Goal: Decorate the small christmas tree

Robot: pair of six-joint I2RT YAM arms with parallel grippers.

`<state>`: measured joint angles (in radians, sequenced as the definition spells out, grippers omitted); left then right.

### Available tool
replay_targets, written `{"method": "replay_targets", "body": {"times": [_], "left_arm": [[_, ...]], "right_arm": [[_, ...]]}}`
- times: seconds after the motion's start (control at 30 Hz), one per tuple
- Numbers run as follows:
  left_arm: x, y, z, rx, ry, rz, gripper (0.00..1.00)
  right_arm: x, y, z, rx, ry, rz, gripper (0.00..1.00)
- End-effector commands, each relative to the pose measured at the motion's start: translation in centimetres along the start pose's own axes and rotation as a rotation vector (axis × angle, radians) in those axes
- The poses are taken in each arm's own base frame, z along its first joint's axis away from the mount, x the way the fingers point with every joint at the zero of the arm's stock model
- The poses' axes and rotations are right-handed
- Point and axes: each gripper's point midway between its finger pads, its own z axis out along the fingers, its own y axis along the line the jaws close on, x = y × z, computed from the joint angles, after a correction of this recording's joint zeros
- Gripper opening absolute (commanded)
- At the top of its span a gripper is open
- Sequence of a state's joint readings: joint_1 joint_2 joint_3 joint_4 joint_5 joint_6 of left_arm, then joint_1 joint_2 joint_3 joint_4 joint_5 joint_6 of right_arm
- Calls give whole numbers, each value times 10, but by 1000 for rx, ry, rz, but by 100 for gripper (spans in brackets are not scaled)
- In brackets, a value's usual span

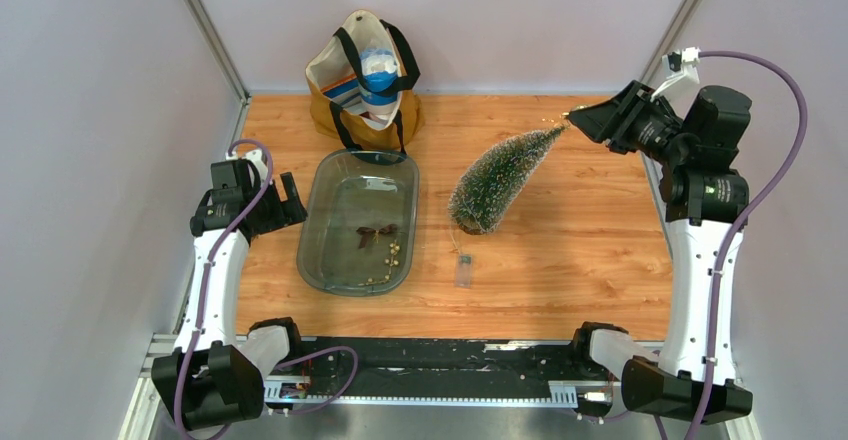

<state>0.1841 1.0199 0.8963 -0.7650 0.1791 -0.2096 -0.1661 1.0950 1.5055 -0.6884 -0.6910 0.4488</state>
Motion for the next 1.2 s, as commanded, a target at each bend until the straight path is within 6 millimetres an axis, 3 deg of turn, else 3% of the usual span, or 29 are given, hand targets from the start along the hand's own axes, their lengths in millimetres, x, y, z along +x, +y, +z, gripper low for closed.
{"method": "replay_targets", "body": {"times": [0.0, 0.23, 0.9, 1.17], "left_arm": [[-8, -1, 1, 17, -31, 21, 91], [-8, -1, 1, 14, -31, 21, 91], [-7, -2, 3, 23, -18, 19, 91], [-7, -3, 4, 29, -16, 19, 91]], "right_arm": [[-15, 6, 2, -27, -51, -23, 31], [-21, -4, 8, 7, -68, -24, 33], [0, -26, 7, 75, -42, -25, 41], [-2, -26, 2, 88, -60, -34, 62]]}}
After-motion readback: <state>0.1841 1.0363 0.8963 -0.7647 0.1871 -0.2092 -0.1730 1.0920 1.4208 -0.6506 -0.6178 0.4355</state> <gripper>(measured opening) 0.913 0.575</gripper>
